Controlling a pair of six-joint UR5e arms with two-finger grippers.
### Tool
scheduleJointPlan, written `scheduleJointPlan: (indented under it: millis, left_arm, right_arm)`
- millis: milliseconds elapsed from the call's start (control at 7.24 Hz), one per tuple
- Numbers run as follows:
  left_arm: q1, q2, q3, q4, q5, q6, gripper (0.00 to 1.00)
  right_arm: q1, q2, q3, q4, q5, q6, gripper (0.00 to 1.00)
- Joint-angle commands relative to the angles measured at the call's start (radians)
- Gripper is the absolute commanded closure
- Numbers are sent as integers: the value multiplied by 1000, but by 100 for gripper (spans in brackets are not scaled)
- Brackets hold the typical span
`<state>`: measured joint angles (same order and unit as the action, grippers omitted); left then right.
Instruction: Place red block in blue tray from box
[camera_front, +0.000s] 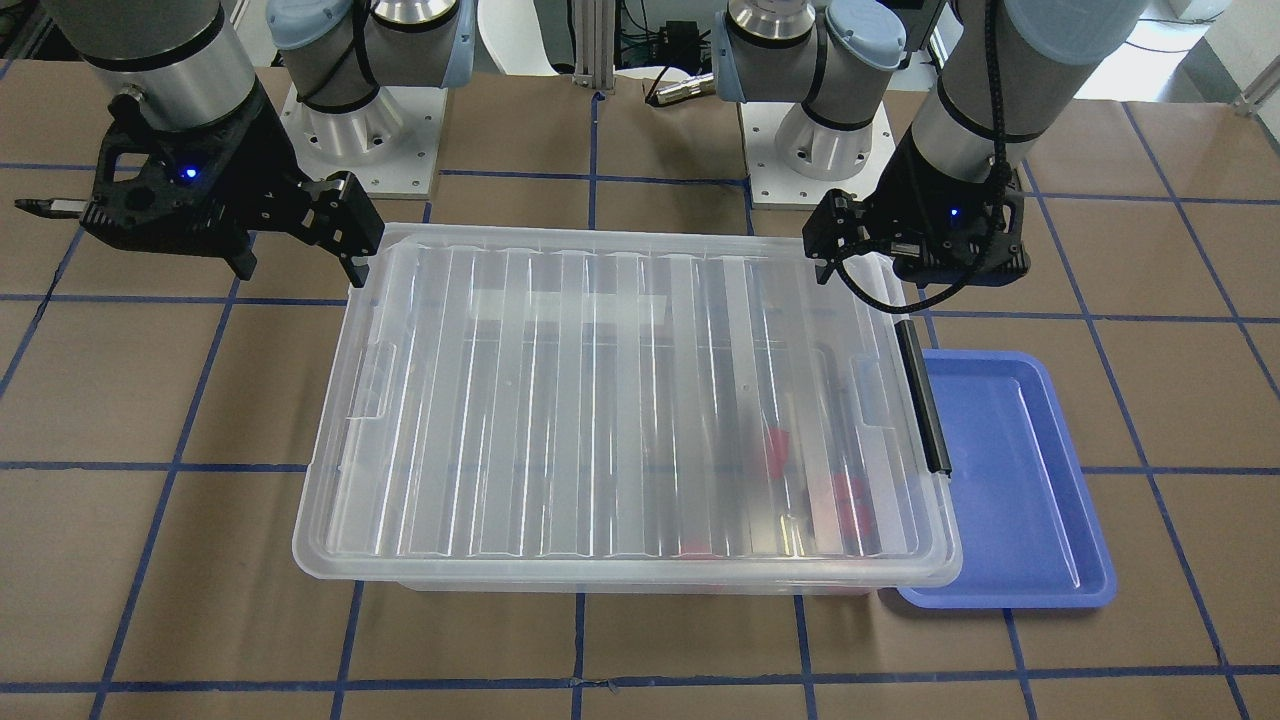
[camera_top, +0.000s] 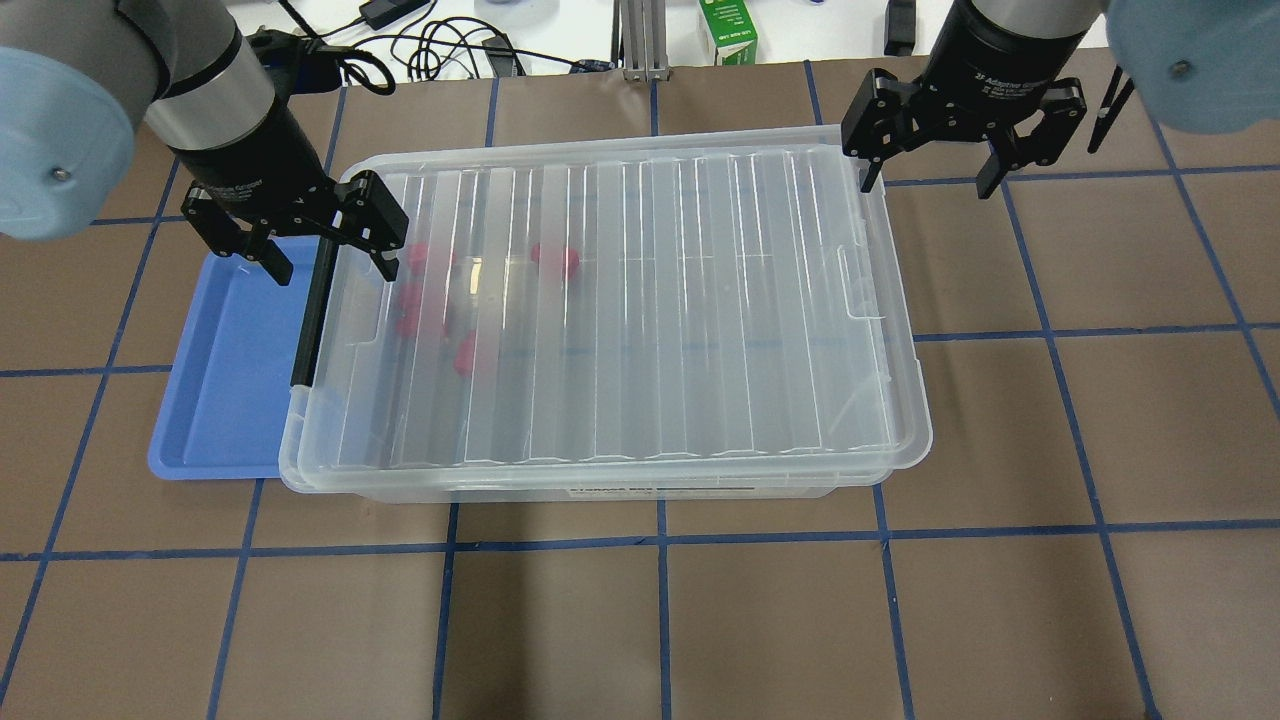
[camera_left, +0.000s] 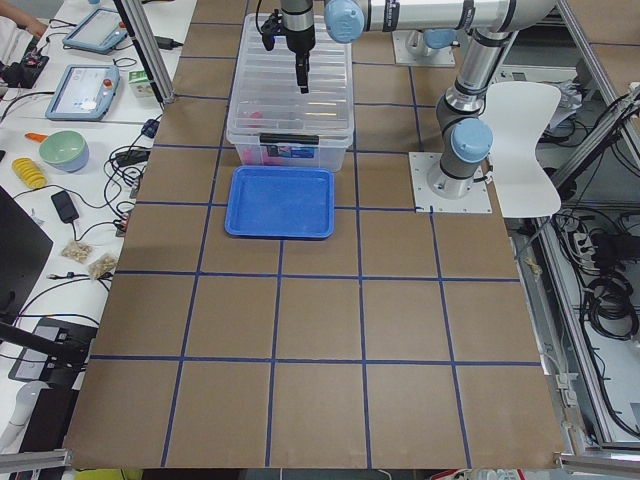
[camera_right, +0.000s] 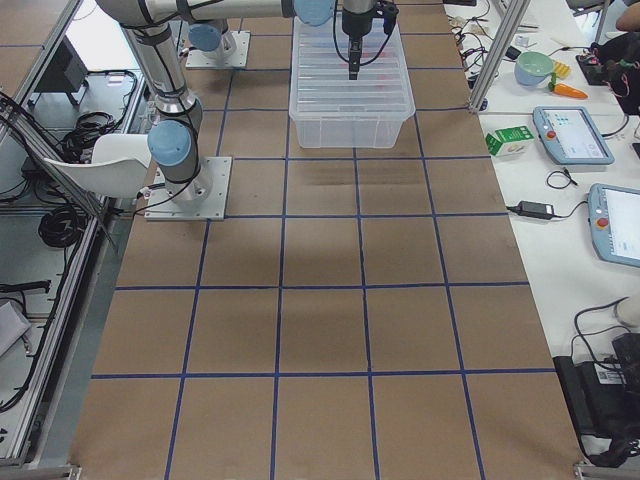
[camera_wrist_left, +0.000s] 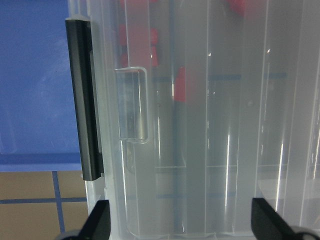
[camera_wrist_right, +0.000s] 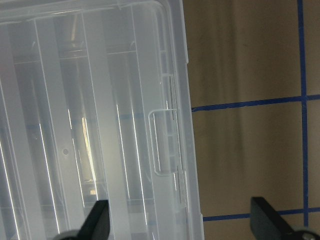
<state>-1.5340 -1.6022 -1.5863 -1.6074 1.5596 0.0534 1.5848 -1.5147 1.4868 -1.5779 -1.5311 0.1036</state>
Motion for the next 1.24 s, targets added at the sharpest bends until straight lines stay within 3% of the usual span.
scheduleJointPlan:
  millis: [0, 138, 553, 829, 1106]
  left_arm:
    - [0, -4, 0, 1, 0, -1, 0]
    - [0, -4, 0, 3, 0, -3, 0]
    - [0, -5, -1, 1, 0, -4, 0]
    - [0, -5, -1, 1, 0, -3, 0]
    - [0, -1, 0, 3, 0, -4, 0]
  right_arm:
    - [-9, 5, 9, -13, -4, -86, 0]
    - [-15, 39, 45, -28, -21, -105, 0]
    - [-52, 142, 191, -299, -56, -157, 1]
    - [-54, 157, 245, -387, -57, -159, 0]
    - [-61, 157, 242, -390, -58, -160, 0]
